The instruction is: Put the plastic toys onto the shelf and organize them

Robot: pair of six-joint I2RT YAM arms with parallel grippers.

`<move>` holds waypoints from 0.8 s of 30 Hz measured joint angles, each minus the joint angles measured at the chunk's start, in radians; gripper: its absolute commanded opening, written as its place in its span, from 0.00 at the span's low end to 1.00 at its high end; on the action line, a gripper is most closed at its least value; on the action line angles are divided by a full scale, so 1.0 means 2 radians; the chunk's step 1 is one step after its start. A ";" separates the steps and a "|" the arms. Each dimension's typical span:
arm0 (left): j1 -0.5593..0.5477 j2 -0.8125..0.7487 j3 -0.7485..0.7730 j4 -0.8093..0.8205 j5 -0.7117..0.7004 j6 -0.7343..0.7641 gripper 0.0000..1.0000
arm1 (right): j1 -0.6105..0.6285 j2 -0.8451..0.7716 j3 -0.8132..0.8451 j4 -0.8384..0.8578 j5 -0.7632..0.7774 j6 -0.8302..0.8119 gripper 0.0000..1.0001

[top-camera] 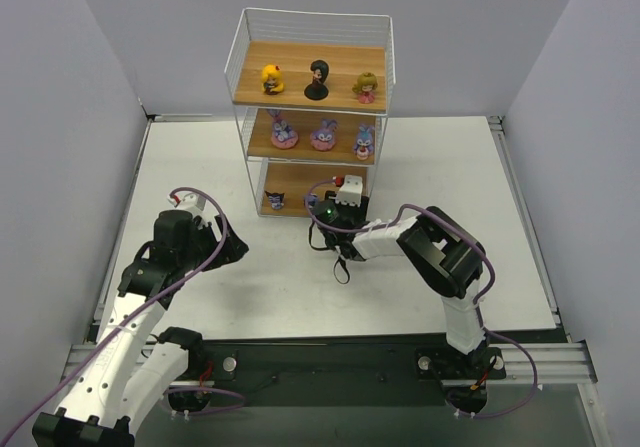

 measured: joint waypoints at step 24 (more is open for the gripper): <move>0.006 -0.031 0.000 -0.001 -0.022 -0.001 0.85 | 0.159 -0.257 -0.127 -0.087 0.060 0.019 0.70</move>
